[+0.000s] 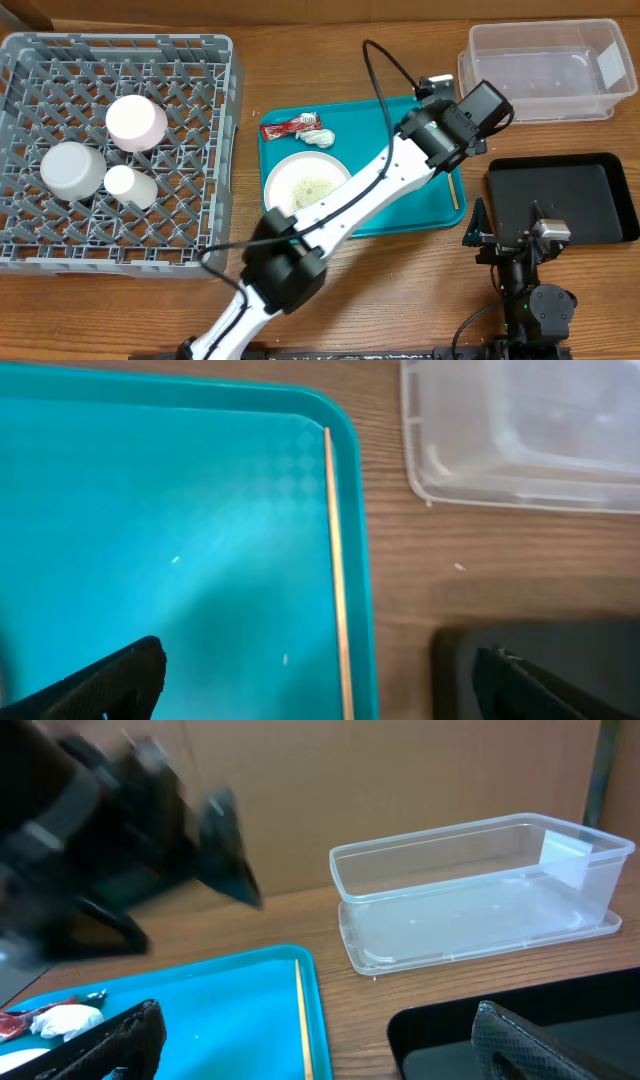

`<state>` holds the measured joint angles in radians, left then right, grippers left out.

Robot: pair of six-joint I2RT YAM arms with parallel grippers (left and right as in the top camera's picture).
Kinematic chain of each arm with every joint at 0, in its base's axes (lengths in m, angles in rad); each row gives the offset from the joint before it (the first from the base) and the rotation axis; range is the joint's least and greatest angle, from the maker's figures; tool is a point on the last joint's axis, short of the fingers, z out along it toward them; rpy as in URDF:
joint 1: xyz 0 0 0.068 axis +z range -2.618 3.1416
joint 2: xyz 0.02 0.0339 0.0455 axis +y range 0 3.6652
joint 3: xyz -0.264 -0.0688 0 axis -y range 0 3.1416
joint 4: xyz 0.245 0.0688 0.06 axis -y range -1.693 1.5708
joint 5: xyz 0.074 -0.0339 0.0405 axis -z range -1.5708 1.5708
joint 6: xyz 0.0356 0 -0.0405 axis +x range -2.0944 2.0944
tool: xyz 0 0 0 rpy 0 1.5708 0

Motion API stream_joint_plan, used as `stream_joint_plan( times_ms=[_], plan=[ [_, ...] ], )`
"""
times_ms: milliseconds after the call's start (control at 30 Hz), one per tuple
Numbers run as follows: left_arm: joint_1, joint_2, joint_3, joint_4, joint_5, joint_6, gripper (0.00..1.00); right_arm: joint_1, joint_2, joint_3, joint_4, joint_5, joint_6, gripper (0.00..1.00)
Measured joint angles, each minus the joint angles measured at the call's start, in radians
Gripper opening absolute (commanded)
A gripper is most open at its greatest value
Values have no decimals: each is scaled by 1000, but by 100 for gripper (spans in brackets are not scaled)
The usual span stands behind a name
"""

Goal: Sort waste into correct bins and load items into the dishwasher
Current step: 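Move the left gripper back to the remaining chopstick and grasp it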

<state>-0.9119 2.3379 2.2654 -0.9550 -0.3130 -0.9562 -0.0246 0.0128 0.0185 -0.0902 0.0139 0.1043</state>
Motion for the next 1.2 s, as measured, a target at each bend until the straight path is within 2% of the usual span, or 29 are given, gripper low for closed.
stream_joint_plan(
  times_ms=[367, 700, 1200],
  plan=[
    [-18, 197, 0, 66, -156, -5, 97, 0, 0, 0, 0, 0, 0, 100],
    [-47, 217, 0, 140, -201, 51, 97, 0, 0, 0, 0, 0, 0, 100],
    [-57, 272, 0, 109, -220, 94, 92, 0, 0, 0, 0, 0, 0, 100]
  ],
)
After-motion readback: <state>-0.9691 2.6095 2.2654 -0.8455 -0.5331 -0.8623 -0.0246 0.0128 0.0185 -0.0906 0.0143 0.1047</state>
